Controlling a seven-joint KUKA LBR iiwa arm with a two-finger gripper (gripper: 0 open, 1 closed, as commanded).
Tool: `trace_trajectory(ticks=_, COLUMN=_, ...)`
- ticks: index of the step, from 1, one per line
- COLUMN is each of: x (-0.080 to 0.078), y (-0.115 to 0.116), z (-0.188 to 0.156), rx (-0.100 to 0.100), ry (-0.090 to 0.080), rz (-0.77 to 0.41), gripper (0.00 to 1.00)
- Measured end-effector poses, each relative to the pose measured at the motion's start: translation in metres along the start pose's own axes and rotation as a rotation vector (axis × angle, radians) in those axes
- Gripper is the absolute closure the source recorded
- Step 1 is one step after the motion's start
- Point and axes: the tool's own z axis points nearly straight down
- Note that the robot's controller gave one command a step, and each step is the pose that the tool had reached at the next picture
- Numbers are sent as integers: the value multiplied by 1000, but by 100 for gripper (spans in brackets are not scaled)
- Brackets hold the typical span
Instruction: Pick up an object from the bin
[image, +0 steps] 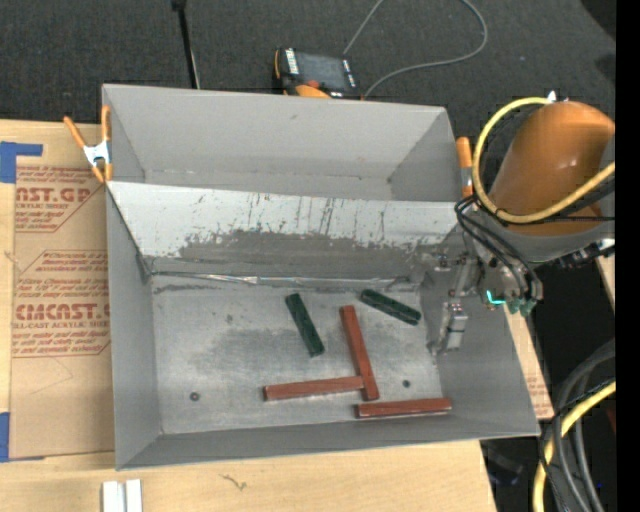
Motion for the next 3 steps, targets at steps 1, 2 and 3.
trace_trajectory(ticks=1, x=-62, y=-36, z=163, rx=0, ry=-3, rz=-129, gripper=0)
trace_trajectory(ticks=2, x=-64, y=-35, z=126, rx=2, ry=-12, rz=-150, gripper=0)
trace_trajectory(ticks=3, x=-57, y=-43, z=129, rx=0, ry=-8, rz=8, gripper=0)
